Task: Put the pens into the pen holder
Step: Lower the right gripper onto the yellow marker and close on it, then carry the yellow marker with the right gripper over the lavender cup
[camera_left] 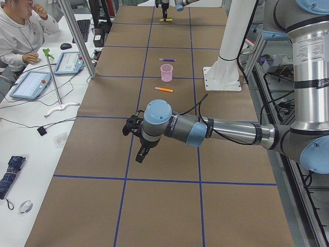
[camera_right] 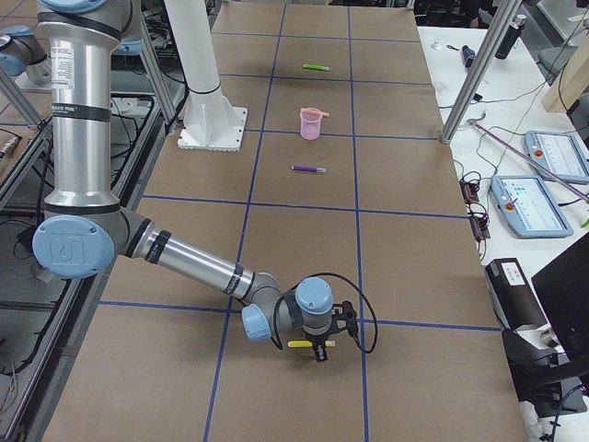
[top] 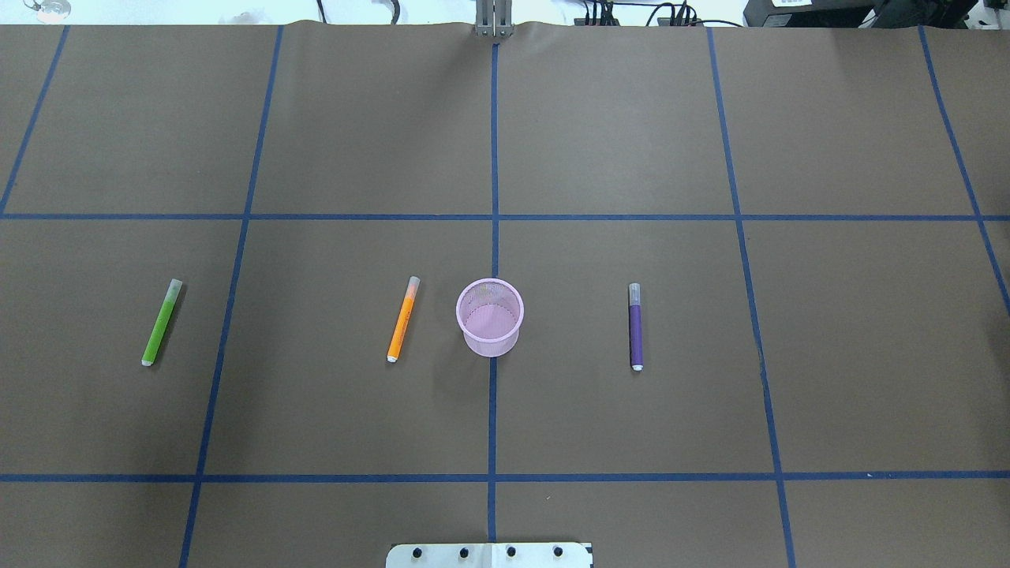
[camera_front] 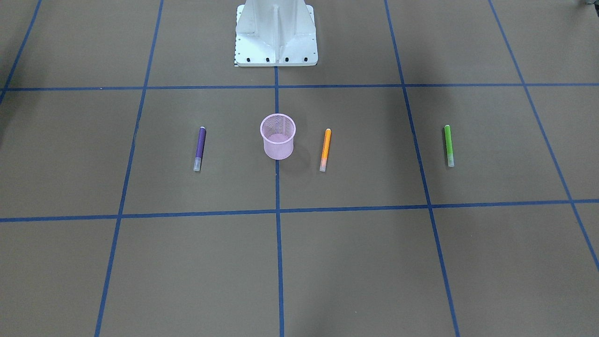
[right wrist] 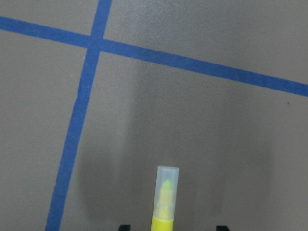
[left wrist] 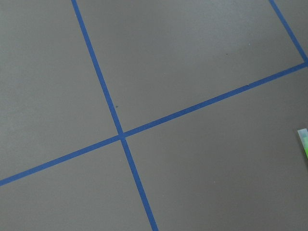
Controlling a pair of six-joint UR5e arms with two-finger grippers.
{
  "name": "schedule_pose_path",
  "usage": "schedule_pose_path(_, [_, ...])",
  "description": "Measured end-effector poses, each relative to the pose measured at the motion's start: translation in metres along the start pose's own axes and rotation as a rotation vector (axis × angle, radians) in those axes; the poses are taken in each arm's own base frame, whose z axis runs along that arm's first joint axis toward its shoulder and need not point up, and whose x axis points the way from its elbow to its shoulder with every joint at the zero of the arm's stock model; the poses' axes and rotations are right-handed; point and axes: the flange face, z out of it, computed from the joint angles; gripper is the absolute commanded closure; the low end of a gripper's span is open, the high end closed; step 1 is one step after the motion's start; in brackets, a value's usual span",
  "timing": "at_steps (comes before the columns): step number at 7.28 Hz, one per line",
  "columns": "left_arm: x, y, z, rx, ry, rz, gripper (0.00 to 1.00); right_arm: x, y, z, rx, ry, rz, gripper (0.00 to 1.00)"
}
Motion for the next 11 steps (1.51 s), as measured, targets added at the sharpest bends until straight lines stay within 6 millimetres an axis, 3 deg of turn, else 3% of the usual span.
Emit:
schedule_pose_path(1, [0.0, 0.0, 0.0, 0.0, 0.0, 0.0, 0.0, 0.002, 0.002, 0.002, -0.002, 0.0, 0.002, 0.9])
schedule_pose_path(2, [0.0, 0.0, 0.0, 0.001, 0.0, 0.001, 0.0, 0.002, 0.003, 0.003, -0.003, 0.0, 0.007, 1.0])
schedule_pose_path(5, [0.0, 0.0, 0.0, 0.001, 0.0, 0.001, 0.0, -0.001, 0.0, 0.0, 0.006, -0.004, 0.015, 1.0])
schedule_pose_path(6, [0.0, 0.0, 0.0, 0.0, 0.0, 0.001, 0.0, -0.009, -0.01, -0.009, 0.03, -0.01, -0.002, 1.0])
schedule_pose_path(7, [0.0, 0.0, 0.0, 0.001, 0.0, 0.001, 0.0, -0.023, -0.025, -0.025, 0.069, -0.017, -0.032, 1.0])
schedule_pose_path(9, [0.002, -0.003, -0.002, 0.012, -0.001, 0.012, 0.0, -0.068, -0.064, -0.077, 0.187, -0.042, -0.109, 1.0])
schedule_pose_path(11, [0.008, -0.008, -0.007, 0.066, 0.001, 0.069, 0.0, -0.14, -0.1, -0.135, 0.32, -0.133, -0.106, 1.0])
